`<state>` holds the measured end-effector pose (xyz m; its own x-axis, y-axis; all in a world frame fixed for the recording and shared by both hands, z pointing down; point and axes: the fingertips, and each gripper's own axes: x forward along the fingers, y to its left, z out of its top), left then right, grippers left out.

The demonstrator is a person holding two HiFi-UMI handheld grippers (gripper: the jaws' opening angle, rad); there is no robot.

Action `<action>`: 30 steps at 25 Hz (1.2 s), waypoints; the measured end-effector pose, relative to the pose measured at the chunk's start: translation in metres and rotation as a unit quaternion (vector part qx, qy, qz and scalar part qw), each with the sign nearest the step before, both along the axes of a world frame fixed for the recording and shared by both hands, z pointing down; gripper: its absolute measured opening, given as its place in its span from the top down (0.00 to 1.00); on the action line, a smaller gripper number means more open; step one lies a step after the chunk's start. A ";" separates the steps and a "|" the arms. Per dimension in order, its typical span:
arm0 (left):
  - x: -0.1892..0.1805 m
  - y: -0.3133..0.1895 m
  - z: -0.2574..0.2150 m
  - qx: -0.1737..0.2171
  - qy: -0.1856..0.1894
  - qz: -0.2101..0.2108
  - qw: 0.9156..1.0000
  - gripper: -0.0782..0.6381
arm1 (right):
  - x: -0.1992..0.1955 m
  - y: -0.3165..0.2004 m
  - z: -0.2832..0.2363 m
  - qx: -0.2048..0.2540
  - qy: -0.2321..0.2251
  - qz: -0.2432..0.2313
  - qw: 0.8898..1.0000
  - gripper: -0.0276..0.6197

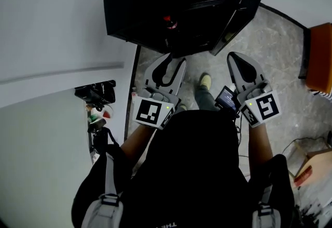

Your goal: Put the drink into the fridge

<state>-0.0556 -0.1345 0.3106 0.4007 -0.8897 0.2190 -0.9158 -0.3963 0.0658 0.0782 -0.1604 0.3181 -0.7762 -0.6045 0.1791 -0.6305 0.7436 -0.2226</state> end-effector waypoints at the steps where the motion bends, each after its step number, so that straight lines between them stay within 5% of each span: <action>1: -0.003 0.004 0.000 0.001 0.002 -0.003 1.000 0.72 | -0.004 0.005 0.001 -0.002 -0.001 0.001 1.000 0.94; 9: -0.044 0.063 -0.001 0.002 0.014 -0.025 1.000 0.87 | -0.035 0.072 0.001 -0.010 0.002 0.012 1.000 0.94; 21: -0.097 0.208 0.003 0.001 0.021 -0.026 0.999 0.87 | -0.078 0.218 0.000 0.000 0.002 0.024 1.000 0.94; 30: -0.102 0.288 -0.001 0.008 0.010 0.006 1.000 0.87 | -0.079 0.310 -0.005 0.005 0.025 0.060 0.998 0.94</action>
